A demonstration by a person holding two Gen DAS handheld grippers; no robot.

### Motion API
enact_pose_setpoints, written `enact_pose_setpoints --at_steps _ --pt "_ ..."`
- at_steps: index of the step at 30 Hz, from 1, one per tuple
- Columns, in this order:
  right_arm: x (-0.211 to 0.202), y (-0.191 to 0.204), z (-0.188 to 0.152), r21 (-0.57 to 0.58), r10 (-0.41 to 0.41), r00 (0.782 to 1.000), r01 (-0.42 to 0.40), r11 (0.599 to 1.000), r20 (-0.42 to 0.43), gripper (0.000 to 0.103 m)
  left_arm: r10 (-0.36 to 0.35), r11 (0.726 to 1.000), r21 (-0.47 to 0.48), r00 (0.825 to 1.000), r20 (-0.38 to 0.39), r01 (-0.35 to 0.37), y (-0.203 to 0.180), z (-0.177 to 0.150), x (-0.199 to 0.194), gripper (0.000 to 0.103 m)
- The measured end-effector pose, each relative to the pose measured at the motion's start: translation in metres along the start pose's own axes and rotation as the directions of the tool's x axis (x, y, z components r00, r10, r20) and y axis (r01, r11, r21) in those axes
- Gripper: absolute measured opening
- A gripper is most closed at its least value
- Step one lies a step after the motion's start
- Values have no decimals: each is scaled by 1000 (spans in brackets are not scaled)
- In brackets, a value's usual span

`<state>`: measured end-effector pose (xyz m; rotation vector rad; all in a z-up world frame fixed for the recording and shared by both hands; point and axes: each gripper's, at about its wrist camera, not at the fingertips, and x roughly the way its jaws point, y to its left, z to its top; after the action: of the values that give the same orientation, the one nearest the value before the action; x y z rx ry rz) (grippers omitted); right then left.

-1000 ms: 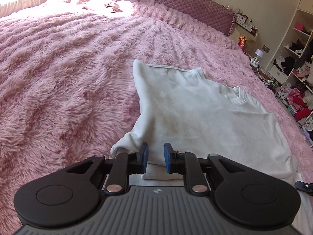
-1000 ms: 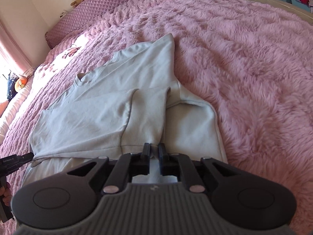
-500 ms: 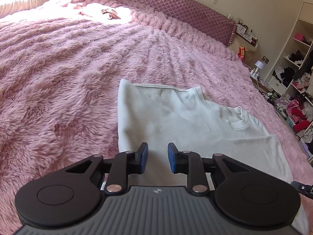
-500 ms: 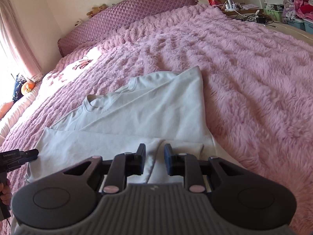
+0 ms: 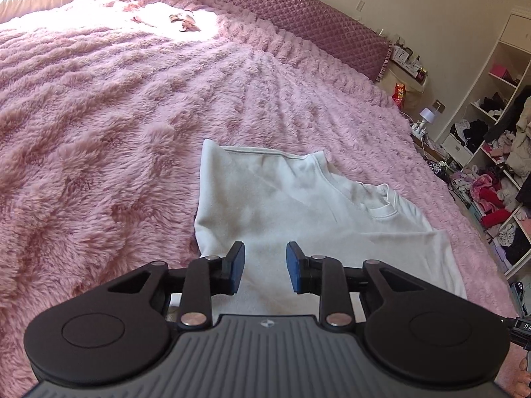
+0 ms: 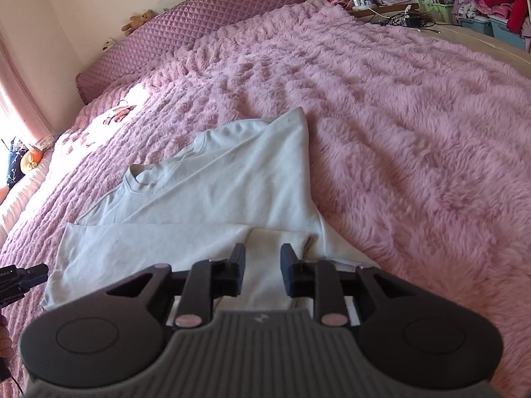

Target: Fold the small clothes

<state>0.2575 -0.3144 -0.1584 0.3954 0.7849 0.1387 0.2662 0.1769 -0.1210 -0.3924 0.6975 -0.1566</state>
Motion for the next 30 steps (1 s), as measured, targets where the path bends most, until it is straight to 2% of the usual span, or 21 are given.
enact_pose_setpoints --at_steps 4,9,11,13,21,30 --pt "-54 3 -12 -50 46 999 -46 998 3 23 -28 999 42 1000 2 28 -11 -17 -68 47" --pt "-126 7 -44 -172 54 998 -56 983 -19 25 -22 998 62 998 -63 26 -20 -55 -133 53" --pt "-150 6 -55 -206 49 998 -53 977 -25 30 -3 998 56 995 -101 8 -21 -73 -153 65" --pt "-170 2 -67 -219 44 998 -51 974 -37 32 14 999 42 992 -129 -8 -22 -92 -168 71" --pt "-218 -21 -112 -237 -15 995 -9 971 -98 33 43 998 -25 979 -201 -49 -16 -155 -196 71" --pt "-227 -46 -157 -247 -117 976 70 967 -182 34 101 990 -68 962 -254 -122 2 -182 -199 71"
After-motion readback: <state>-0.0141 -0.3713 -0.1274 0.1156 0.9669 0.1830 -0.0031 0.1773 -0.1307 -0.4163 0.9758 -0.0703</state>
